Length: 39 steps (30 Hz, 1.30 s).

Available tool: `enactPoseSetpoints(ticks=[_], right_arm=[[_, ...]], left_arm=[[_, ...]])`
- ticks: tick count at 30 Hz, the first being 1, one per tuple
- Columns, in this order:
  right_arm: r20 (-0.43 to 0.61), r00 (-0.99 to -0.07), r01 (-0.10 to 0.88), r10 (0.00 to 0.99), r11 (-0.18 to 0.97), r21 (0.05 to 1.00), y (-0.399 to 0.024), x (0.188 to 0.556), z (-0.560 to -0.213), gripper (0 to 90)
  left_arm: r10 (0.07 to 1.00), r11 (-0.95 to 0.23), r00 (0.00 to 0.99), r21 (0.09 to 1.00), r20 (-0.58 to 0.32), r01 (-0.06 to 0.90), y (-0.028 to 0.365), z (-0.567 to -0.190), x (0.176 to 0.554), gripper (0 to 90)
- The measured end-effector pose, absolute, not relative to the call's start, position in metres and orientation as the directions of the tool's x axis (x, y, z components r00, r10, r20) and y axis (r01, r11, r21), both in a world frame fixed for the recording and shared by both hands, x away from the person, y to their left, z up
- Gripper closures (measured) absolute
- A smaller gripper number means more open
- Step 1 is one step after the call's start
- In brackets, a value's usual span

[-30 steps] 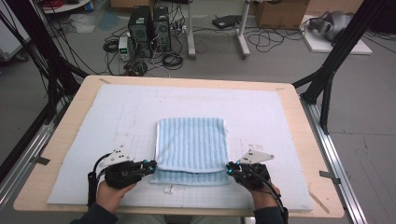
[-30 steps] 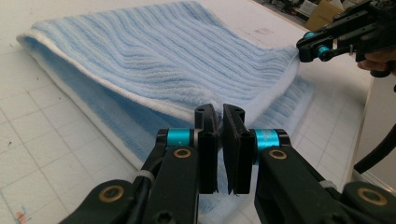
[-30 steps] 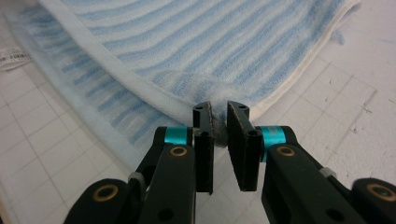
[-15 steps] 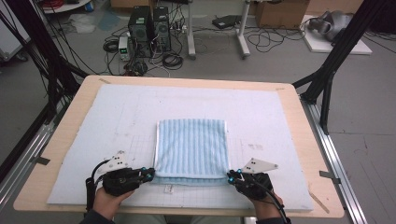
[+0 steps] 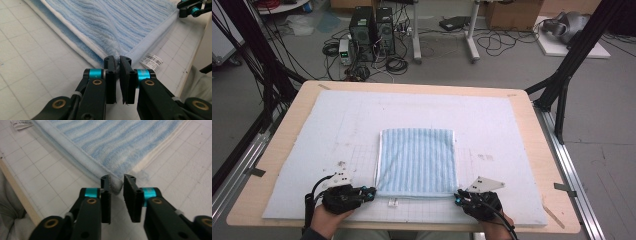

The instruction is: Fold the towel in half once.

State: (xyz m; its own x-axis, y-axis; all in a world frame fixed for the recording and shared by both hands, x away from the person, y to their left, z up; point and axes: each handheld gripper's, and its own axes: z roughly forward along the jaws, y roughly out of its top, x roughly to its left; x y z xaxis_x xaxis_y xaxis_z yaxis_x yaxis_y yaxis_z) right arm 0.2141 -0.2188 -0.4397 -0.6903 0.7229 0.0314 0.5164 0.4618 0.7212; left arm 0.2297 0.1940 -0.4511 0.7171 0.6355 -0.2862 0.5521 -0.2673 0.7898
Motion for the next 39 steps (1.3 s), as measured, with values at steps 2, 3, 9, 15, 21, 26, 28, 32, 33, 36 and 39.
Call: enactPoseSetpoints(ticks=[2,3,9,15,21,26,28,32,33,36,39], right_arm=[[0.049,-0.675,0.519,0.736,0.427,0.741,-0.223,0.214,-0.437,66.1],[0.051,-0.669,0.510,0.741,0.408,0.757,-0.224,0.215,-0.434,62.7],[0.052,-0.652,0.495,0.756,0.373,0.785,-0.222,0.226,-0.425,56.5],[0.040,-0.658,0.494,0.752,0.391,0.777,-0.209,0.238,-0.430,56.5],[0.033,-0.659,0.489,0.751,0.396,0.777,-0.204,0.240,-0.432,55.8],[0.032,-0.654,0.486,0.756,0.388,0.784,-0.208,0.240,-0.430,54.9],[0.036,-0.649,0.491,0.760,0.381,0.784,-0.210,0.239,-0.430,54.0],[0.038,-0.634,0.495,0.772,0.367,0.787,-0.214,0.240,-0.431,50.9],[0.041,-0.631,0.498,0.775,0.363,0.788,-0.215,0.241,-0.431,49.5],[0.043,-0.617,0.502,0.786,0.351,0.791,-0.218,0.244,-0.430,43.4],[0.047,-0.603,0.501,0.797,0.332,0.799,-0.221,0.249,-0.426,35.0]], left_arm=[[0.647,-0.263,0.711,0.794,-0.276,0.547,0.194,-0.450,0.230,74.8],[0.659,-0.249,0.701,0.800,-0.273,0.546,0.194,-0.448,0.230,68.1],[0.696,-0.179,0.659,0.819,-0.286,0.545,0.198,-0.438,0.249,56.2],[0.727,-0.184,0.628,0.802,-0.277,0.568,0.184,-0.440,0.280,56.6],[0.793,-0.297,0.598,0.786,-0.113,0.542,0.169,-0.450,0.289,59.0],[0.832,-0.346,0.555,0.785,0.004,0.513,0.164,-0.448,0.284,61.5],[0.834,-0.337,0.551,0.787,-0.005,0.517,0.165,-0.448,0.282,61.7],[0.839,-0.315,0.544,0.794,-0.024,0.521,0.169,-0.448,0.280,56.0],[0.841,-0.306,0.540,0.796,-0.030,0.522,0.171,-0.448,0.280,53.3],[0.823,-0.232,0.559,0.842,-0.097,0.488,0.179,-0.445,0.279,45.4],[0.800,-0.132,0.574,0.883,-0.172,0.450,0.187,-0.441,0.281,30.1]])
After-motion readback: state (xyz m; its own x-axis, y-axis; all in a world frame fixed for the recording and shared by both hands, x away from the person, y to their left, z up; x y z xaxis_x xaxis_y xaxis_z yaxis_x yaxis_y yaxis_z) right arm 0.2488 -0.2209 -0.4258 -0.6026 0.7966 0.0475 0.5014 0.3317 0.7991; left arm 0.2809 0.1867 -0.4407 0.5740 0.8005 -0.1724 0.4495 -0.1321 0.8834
